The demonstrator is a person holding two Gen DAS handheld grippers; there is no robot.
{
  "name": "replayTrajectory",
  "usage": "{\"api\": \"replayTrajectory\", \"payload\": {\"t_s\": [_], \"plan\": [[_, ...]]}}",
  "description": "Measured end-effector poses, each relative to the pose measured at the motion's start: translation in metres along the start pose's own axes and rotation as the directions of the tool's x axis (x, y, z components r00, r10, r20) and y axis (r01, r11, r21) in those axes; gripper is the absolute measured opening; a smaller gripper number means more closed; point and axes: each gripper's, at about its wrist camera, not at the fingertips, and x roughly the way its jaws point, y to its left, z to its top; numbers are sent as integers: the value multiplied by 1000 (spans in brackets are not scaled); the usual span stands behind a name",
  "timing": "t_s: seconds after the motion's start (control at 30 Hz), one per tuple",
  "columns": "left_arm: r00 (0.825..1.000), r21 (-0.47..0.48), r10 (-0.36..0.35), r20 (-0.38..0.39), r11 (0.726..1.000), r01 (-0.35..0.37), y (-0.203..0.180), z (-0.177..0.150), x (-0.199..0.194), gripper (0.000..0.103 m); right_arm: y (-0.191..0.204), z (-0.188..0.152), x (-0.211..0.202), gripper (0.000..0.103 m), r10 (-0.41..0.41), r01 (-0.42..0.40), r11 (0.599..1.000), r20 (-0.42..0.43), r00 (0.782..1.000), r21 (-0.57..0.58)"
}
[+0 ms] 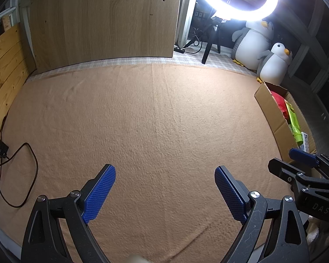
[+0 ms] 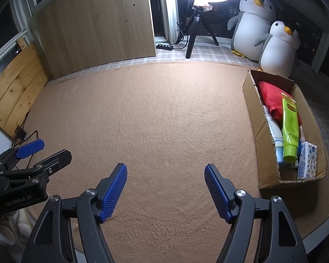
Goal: Organize objects
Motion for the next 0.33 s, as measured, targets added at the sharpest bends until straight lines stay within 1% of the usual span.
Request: {"api": "replayTrajectory", "payload": {"t_s": [0.23,0.33], "plan": [[1000,16,5,3,1000,-5,-2,-2,2,94,0,-1,4,70,-6,6,1000,-16,1000,-4],[1000,21,2,-7,1000,-2,-3,-2,5,94,1,-1,7,70,-12,12,1000,-24,1000,-10]]}}
